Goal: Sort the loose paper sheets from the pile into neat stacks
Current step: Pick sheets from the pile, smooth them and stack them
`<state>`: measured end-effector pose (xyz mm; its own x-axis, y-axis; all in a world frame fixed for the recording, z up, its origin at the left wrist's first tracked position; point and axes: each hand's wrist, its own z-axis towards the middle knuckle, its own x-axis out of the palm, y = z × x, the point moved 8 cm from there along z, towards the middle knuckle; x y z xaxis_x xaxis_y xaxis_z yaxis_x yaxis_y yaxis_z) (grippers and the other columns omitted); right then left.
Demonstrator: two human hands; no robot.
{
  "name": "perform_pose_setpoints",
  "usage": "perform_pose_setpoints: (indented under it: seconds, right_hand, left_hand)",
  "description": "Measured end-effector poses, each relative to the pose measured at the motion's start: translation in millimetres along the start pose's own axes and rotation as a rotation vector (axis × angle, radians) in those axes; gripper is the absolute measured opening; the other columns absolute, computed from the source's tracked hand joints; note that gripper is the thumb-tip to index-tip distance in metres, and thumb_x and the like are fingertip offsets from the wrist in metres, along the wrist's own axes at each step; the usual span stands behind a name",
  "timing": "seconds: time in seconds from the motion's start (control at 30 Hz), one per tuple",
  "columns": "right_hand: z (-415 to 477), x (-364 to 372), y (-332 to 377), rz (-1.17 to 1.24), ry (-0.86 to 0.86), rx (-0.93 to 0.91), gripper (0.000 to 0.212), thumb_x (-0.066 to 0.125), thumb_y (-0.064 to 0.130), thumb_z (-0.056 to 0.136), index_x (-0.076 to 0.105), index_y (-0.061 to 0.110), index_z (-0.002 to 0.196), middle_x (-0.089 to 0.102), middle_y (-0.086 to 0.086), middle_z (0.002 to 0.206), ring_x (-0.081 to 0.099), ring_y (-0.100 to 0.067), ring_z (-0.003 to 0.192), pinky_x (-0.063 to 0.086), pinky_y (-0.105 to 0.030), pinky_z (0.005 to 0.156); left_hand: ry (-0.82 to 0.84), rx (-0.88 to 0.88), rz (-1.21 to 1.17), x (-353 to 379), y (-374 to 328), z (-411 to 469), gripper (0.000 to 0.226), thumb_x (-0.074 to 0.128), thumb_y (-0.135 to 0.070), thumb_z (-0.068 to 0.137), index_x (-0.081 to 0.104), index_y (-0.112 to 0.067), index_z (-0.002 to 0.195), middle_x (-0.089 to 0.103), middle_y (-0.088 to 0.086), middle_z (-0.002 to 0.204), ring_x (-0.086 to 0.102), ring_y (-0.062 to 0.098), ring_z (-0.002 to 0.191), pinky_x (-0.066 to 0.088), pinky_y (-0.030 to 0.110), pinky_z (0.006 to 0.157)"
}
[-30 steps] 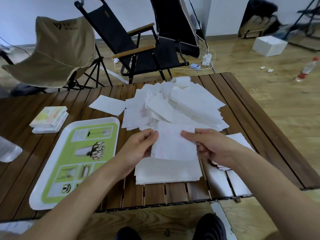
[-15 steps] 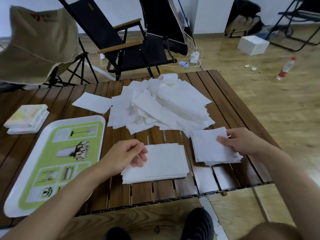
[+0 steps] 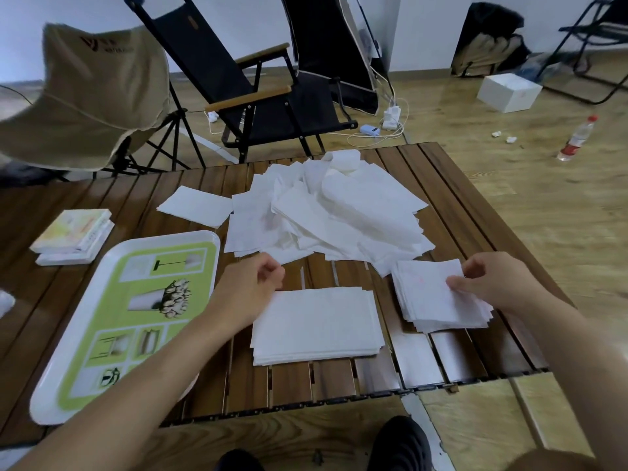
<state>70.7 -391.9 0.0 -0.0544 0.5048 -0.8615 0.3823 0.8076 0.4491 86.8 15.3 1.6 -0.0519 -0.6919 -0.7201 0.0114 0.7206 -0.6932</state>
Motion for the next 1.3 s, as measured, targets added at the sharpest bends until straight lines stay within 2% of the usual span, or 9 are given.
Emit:
perform_pose_setpoints:
  seconds: [0.07,0.2,0.5,0.7,0.83,0.97,1.03,1.13,1.3]
  right_hand:
    - [2,1,0,-0.019,-0.006,0.019,0.028,0.082,0.035,0.082,0.066,0.017,0.094,0.067,0.000,0.093,0.062,-0.018,0.081,0.045,-0.029,0.060]
    - [3,-4,1,-0.066,-0.060,0.062,0.036,0.083,0.036,0.080,0.060,0.017,0.100,0.064,0.000,0.092,0.060,-0.020,0.082,0.050,-0.035,0.066]
    - [-8,-19,41,0.016,-0.161,-0.079,0.016,0.067,0.038,0.092,0.063,0.023,0.096,0.064,0.009,0.089,0.062,-0.017,0.085,0.055,-0.038,0.074]
    - [-24,-15,69,0.078,-0.169,-0.178,0.010,0.065,0.033,0.095,0.068,0.024,0.097,0.068,0.011,0.088,0.063,-0.011,0.081,0.055,-0.034,0.071]
    - [-40,0,105,0.217,-0.079,-0.327,0.014,0.064,0.037,0.097,0.069,0.024,0.097,0.071,0.012,0.092,0.063,-0.001,0.081,0.045,-0.019,0.066]
    - [-71,33,141,0.604,0.302,-0.296,0.039,0.058,0.059,0.092,0.070,0.023,0.104,0.076,0.014,0.091,0.052,-0.003,0.053,0.041,-0.019,0.056]
    - [-89,50,155,0.712,0.507,-0.289,0.056,0.058,0.071,0.084,0.069,0.025,0.114,0.076,0.014,0.097,0.050,-0.006,0.056,0.042,-0.021,0.053]
    - [-95,58,168,0.878,0.629,-0.297,0.069,0.068,0.074,0.076,0.068,0.026,0.125,0.058,-0.008,0.092,0.046,-0.009,0.061,0.040,-0.022,0.053]
    - [-93,64,173,0.989,0.668,-0.228,0.044,0.072,0.050,0.085,0.071,0.021,0.119,0.064,0.010,0.082,0.039,-0.007,0.056,0.037,-0.020,0.053]
  left_hand:
    - [-0.127,0.050,0.174,-12,2,21,0.009,0.062,-0.031,0.099,0.066,-0.024,0.102,0.070,-0.011,0.096,0.066,0.012,0.088,0.056,0.038,0.080]
    - [-0.147,0.143,0.477,-13,10,67,0.041,0.067,-0.036,0.095,0.057,-0.015,0.130,0.059,0.005,0.126,0.055,0.028,0.117,0.050,0.043,0.091]
    - [-0.203,0.279,0.430,-21,15,84,0.025,0.060,-0.033,0.101,0.080,-0.018,0.105,0.077,0.001,0.099,0.068,0.023,0.093,0.052,0.038,0.076]
    - [-0.400,0.187,0.053,-57,8,48,0.026,0.064,-0.033,0.100,0.080,-0.013,0.101,0.076,-0.003,0.090,0.062,0.005,0.079,0.043,0.017,0.071]
    - [-0.342,-0.020,-0.518,-65,-2,19,0.035,0.057,-0.038,0.103,0.067,-0.012,0.081,0.064,-0.001,0.079,0.056,0.015,0.078,0.042,0.033,0.072]
    - [-0.147,-0.163,-1.088,-45,-34,-13,0.043,0.060,-0.040,0.097,0.069,-0.007,0.122,0.075,0.004,0.120,0.069,0.024,0.115,0.054,0.045,0.098]
    - [-0.064,-0.200,-1.181,-33,-45,-26,0.063,0.062,-0.043,0.088,0.059,-0.002,0.137,0.072,0.010,0.127,0.067,0.029,0.120,0.051,0.052,0.104]
    - [-0.009,-0.223,-1.227,-23,-51,-36,0.060,0.062,-0.040,0.089,0.060,-0.003,0.136,0.070,0.014,0.129,0.065,0.032,0.123,0.045,0.056,0.110]
    - [0.108,-0.246,-1.315,-16,-55,-42,0.038,0.055,-0.032,0.097,0.069,-0.016,0.128,0.069,0.011,0.132,0.064,0.030,0.124,0.044,0.053,0.112]
